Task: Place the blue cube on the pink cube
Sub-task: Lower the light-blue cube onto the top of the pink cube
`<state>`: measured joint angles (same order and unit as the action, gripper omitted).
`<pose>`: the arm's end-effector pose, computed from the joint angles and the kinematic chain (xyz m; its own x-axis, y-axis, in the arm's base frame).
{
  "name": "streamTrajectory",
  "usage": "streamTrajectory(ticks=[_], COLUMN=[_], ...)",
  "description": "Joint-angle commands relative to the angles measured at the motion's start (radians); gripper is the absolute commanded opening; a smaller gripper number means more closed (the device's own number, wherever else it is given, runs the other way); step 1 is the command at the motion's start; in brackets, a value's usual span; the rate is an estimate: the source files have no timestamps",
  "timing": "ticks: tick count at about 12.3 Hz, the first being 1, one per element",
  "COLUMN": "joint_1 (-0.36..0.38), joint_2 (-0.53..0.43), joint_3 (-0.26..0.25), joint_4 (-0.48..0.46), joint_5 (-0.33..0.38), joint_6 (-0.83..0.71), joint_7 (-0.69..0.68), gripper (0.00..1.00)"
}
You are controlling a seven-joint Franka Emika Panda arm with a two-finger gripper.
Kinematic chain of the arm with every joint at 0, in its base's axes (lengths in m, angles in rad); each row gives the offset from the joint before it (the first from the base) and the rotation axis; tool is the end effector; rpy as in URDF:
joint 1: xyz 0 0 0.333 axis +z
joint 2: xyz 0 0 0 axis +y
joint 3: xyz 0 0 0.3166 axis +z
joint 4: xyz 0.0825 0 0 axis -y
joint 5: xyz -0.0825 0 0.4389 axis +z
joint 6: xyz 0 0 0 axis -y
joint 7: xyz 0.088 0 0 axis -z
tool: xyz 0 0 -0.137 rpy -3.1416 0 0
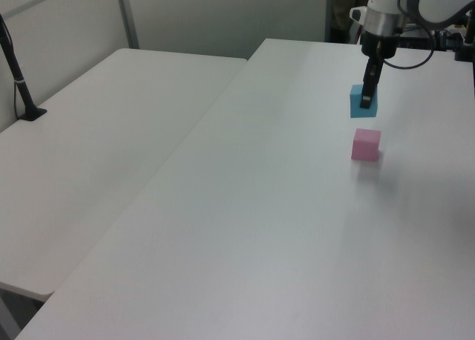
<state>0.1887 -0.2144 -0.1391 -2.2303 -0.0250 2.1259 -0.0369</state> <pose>0.5471 0.0246 0.4177 0.9892 0.0992 0.1082 0.1001 -0.9950 -0.0030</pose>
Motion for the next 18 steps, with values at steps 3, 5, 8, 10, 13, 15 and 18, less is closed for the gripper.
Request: streamTrajectory(ticks=[3, 5, 8, 10, 13, 15, 18], joint_1=[-0.012, -0.034, -0.04, -0.04, -0.029, -0.023, -0.023], joint_2=[0.013, 0.03, 0.059, 0.058, 0.064, 0.064, 0.063], joint_3=[-0.031, -0.033, -0.036, -0.036, -0.036, -0.036, -0.04], joint_4=[-0.078, -0.103, -0.114, -0.121, -0.123, -0.127, -0.127], joint_5=[-0.058, -0.064, -0.092, -0.092, -0.092, -0.092, -0.092], joint_6=[0.095, 0.146, 0.158, 0.167, 0.167, 0.164, 0.154], joint_7=[-0.023, -0.023, -0.023, -0.021, -0.006, 0.021, 0.058], gripper=[0.36, 0.36, 0.36, 0.37, 0.47, 0.65, 1.0])
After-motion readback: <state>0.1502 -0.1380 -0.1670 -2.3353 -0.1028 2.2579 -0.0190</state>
